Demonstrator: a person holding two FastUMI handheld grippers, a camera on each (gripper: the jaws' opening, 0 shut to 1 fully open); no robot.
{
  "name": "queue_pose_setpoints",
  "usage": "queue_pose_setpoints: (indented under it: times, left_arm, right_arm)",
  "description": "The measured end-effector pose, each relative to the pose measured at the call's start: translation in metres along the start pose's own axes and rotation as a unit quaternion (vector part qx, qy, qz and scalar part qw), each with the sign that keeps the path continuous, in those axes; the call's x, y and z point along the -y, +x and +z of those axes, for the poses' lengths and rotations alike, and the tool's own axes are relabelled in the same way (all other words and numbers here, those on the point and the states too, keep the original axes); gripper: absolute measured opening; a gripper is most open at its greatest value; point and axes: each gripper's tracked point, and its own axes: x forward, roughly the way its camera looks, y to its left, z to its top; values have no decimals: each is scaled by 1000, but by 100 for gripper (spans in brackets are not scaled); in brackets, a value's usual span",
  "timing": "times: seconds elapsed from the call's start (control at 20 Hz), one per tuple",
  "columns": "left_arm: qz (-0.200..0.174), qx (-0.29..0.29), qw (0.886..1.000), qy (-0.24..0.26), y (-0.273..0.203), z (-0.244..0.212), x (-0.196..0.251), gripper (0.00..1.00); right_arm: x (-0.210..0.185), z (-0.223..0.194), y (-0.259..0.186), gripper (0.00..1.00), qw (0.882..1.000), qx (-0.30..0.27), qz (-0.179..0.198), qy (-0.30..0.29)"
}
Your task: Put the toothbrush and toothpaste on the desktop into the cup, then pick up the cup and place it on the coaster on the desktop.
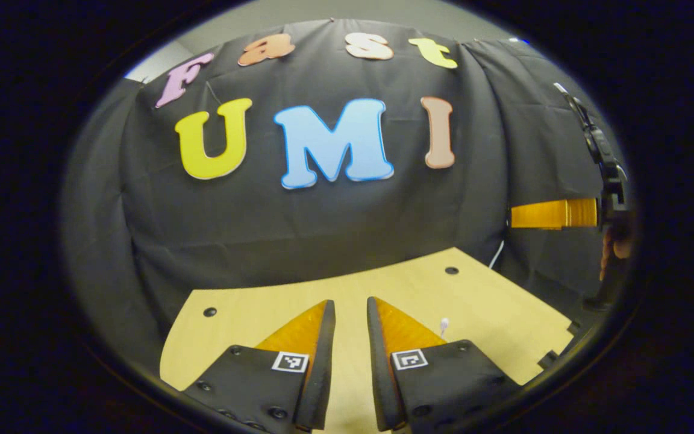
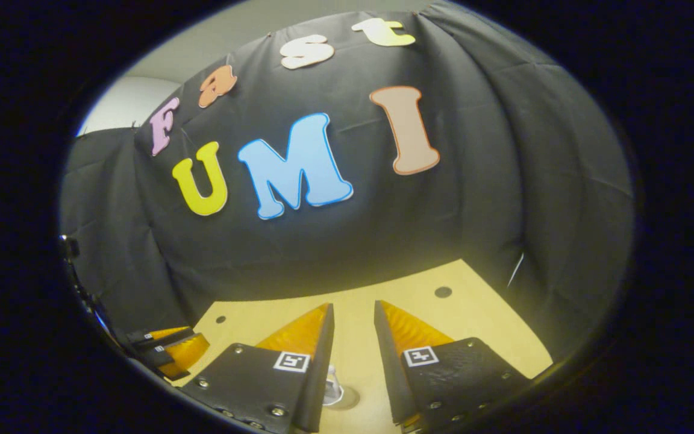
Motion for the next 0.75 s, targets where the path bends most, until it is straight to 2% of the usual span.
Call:
queue_pose_setpoints:
  times: [0.15, 0.25, 0.3, 0.35, 0.45, 0.5, 0.75]
  left_arm:
    - [12, 67, 998, -12, -1, 31, 11, 40]
    - [11, 122, 992, -23, 0, 52, 24, 40]
    - [12, 139, 990, -24, 1, 58, 29, 35]
    - [13, 153, 988, -25, -3, 67, 32, 39]
    - [14, 172, 985, -23, 2, 77, 31, 39]
    - [16, 177, 984, -23, -1, 79, 34, 39]
    - [9, 182, 983, -34, -12, 87, 50, 39]
  right_arm:
    - [-5, 35, -7, 42, 998, 45, -8, -41]
    - [-14, 57, -5, 42, 996, 67, -9, -61]
    - [-19, 65, -4, 42, 995, 78, -7, -67]
    - [-23, 71, -5, 42, 993, 89, -7, -72]
    - [-29, 78, -7, 42, 992, 102, -7, -79]
    - [-33, 80, -7, 31, 991, 107, -6, -80]
    - [-47, 86, -8, 31, 987, 130, -5, -92]
